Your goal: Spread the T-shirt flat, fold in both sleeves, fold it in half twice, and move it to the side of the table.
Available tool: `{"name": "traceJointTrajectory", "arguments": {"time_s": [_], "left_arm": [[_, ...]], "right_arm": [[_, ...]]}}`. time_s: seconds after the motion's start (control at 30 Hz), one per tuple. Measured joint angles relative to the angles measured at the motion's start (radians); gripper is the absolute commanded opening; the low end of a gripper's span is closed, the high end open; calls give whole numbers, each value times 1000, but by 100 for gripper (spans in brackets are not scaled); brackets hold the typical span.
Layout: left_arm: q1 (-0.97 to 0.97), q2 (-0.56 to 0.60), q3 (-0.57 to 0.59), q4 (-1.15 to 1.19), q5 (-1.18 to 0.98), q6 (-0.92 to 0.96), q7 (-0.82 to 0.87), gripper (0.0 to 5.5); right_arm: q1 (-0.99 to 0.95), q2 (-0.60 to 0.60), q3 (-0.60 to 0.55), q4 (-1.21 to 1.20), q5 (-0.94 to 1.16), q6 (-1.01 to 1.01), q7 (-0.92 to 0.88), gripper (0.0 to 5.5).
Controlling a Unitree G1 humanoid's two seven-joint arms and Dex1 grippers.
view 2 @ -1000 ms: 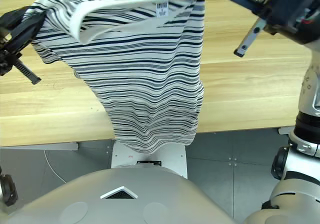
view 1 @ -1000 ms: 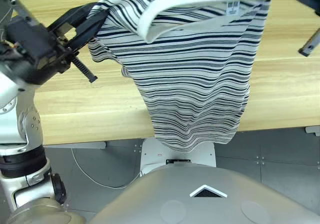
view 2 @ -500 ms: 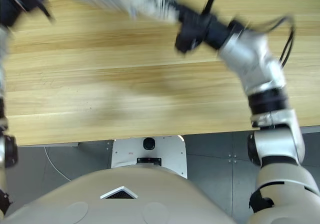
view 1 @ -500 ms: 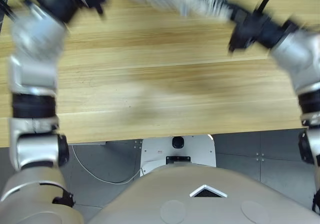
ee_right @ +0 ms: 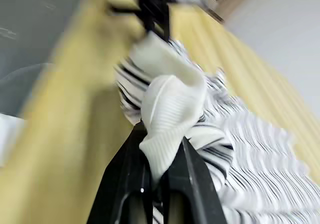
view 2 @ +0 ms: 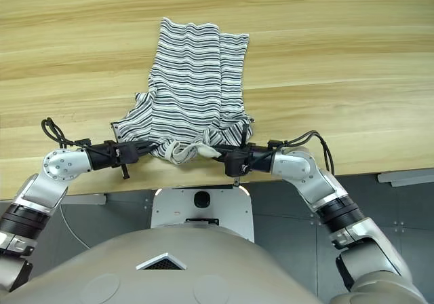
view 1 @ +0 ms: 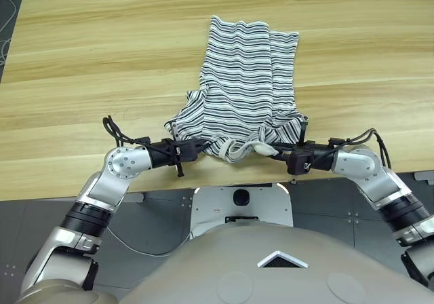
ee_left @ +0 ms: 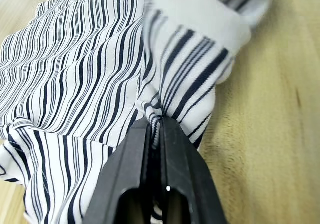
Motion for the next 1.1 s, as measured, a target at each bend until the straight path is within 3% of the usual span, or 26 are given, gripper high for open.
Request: {"name": "traceJointTrajectory", "arguments": {"time_s": [0.17,0.37,0.6,0.8,0.87,1.1], "left_arm": [[37,39,67,-45,34,54,31,10],[55,49,108,-67,63,90,50,10],[57,39,119,-69,75,97,68,10],[62,19,120,-88,61,95,63,10],[64,12,128,-108,46,91,61,10],[69,1,170,-151,-6,72,59,136]], "right_arm": [[-36,30,-61,42,-102,5,-85,15],[-36,-14,-65,70,-88,-35,18,15],[-40,-30,-65,99,141,-73,247,15],[-14,-27,-89,-36,422,89,393,15],[-6,-28,-94,-59,420,122,410,57],[16,-74,-76,-55,272,125,499,195]]}}
